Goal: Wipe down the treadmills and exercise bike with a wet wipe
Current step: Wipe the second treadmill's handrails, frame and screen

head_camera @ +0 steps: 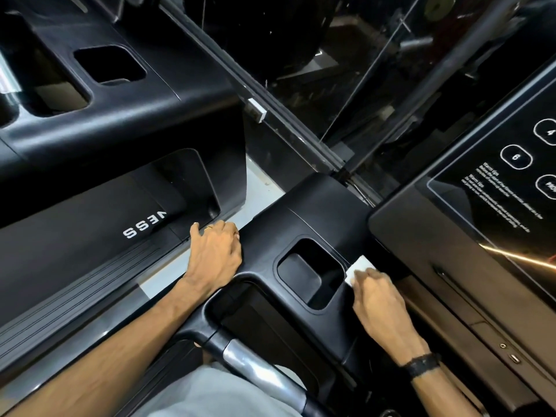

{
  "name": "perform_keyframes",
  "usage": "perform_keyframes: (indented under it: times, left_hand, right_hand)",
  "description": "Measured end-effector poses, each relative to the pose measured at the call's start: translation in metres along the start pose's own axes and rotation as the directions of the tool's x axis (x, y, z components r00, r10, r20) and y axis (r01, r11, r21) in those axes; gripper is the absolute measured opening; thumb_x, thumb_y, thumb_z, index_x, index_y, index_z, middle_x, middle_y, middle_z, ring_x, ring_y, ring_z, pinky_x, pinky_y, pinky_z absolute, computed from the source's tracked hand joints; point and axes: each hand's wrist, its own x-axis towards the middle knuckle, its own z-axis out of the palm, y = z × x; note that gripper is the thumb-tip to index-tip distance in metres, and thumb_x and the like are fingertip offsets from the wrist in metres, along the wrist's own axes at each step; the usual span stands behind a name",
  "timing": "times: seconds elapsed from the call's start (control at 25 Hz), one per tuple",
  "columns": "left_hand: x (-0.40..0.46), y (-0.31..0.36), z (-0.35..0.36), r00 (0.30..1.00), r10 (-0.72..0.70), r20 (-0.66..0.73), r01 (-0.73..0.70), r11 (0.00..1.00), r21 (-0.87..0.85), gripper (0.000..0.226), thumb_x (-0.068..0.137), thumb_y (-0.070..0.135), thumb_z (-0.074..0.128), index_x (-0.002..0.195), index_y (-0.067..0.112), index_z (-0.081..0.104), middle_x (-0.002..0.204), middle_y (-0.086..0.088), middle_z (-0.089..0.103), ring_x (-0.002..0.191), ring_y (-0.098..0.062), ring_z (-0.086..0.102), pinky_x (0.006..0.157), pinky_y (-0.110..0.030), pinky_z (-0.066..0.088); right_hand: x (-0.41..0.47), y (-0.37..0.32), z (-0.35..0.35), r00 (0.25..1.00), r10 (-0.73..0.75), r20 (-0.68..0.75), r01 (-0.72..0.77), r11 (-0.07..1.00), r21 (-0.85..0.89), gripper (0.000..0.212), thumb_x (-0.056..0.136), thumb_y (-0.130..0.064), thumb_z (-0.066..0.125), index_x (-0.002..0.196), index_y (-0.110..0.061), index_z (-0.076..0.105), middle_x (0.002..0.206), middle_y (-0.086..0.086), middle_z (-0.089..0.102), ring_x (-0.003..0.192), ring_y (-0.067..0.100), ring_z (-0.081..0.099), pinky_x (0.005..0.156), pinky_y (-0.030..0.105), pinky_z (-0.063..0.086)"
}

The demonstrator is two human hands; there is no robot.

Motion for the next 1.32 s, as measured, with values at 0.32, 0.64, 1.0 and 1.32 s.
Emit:
perform_keyframes:
  times: [0.32,0.64,1.0,1.32]
  left_hand:
    - [-0.001,0.000,0.002,1.000,-0.015,0.000,0.015,0.999,-0.029,0.033,0.091,0.026,0.033,0.087,0.012,0.062,0.085,-0.006,0.064,0.076,-0.031,0.063,0.098,-0.055,0.033]
    - [-0.001,-0.001,0.001,0.999,-0.021,0.025,0.022,0.999,-0.049,0.031,0.091,0.026,0.031,0.089,0.015,0.060,0.087,-0.004,0.063,0.080,-0.029,0.062,0.102,-0.055,0.030]
    - [-0.001,0.000,0.001,0.998,-0.059,-0.012,0.058,0.997,-0.047,0.030,0.089,0.022,0.032,0.091,0.016,0.061,0.087,-0.002,0.064,0.081,-0.028,0.065,0.099,-0.053,0.033]
    - [0.001,0.003,-0.006,0.996,-0.082,-0.029,0.073,0.972,-0.224,0.028,0.094,0.021,0.033,0.093,0.015,0.061,0.089,-0.001,0.067,0.085,-0.027,0.064,0.104,-0.048,0.028]
  right_hand:
    - [-0.065,-0.010,-0.009,0.922,-0.107,0.371,0.000,0.961,0.278,0.034,0.073,-0.023,0.083,0.072,-0.028,0.049,0.075,-0.013,0.053,0.066,0.007,0.057,0.059,0.019,0.044]
    - [-0.042,-0.055,-0.016,0.901,-0.295,0.319,0.301,0.953,0.029,0.043,0.084,-0.043,0.075,0.088,-0.024,0.036,0.090,-0.009,0.044,0.079,0.022,0.056,0.069,0.029,0.031]
    - [0.036,-0.139,0.008,0.853,-0.521,-0.010,0.520,0.850,0.086,0.056,0.049,-0.025,0.097,0.075,-0.017,0.048,0.067,0.002,0.054,0.051,0.026,0.057,0.047,0.026,0.029]
    - [0.030,-0.135,0.009,0.833,-0.533,-0.150,0.552,0.817,0.167,0.038,0.072,-0.021,0.088,0.081,-0.014,0.052,0.079,0.000,0.053,0.068,0.023,0.055,0.049,0.035,0.043]
